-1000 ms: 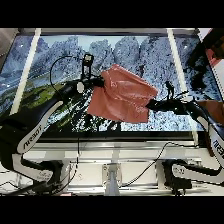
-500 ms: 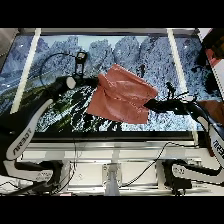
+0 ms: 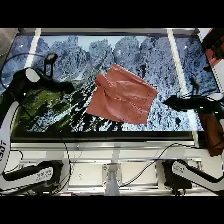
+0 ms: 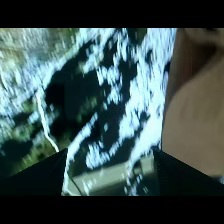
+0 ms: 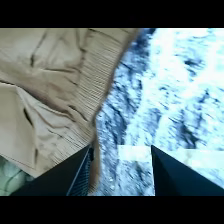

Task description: Fold the clothes and pants, and hang the long-sleeved shirts on hangers.

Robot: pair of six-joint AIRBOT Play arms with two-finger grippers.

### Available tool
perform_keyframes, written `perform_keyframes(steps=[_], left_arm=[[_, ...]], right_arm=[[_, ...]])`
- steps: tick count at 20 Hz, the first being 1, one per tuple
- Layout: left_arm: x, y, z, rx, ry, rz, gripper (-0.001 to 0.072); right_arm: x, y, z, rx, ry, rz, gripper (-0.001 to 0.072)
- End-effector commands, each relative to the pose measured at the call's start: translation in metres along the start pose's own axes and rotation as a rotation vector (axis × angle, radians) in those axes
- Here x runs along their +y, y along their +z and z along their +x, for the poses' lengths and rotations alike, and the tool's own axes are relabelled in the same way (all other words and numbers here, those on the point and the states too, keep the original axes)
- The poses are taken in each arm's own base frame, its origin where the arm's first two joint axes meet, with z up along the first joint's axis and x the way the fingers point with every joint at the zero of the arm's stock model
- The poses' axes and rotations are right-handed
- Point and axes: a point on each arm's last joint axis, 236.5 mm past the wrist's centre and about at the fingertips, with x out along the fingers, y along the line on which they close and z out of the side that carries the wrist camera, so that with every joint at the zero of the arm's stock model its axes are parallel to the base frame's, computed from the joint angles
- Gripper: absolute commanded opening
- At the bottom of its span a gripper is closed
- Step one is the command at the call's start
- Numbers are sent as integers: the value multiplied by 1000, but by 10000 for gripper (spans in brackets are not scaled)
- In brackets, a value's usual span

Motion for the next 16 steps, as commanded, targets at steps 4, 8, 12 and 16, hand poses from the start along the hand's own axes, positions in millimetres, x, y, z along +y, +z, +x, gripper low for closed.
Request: perform_keyframes(steps=[4,8,12,16], left_arm=[[-46,-89,41,197,-243,-26,597],[-56,-102,64,244,-319,-73,596],[-65,-100,86,236,-376,-135,595],[-73,-103,101,254,-413,-196,594]], right_arm=[[-8,-32,-22,13,8,9,412],[-8,-45,-15,43,19,25,411],[-7,-45,-15,42,23,27,411],[-1,-41,-15,28,48,39,411]])
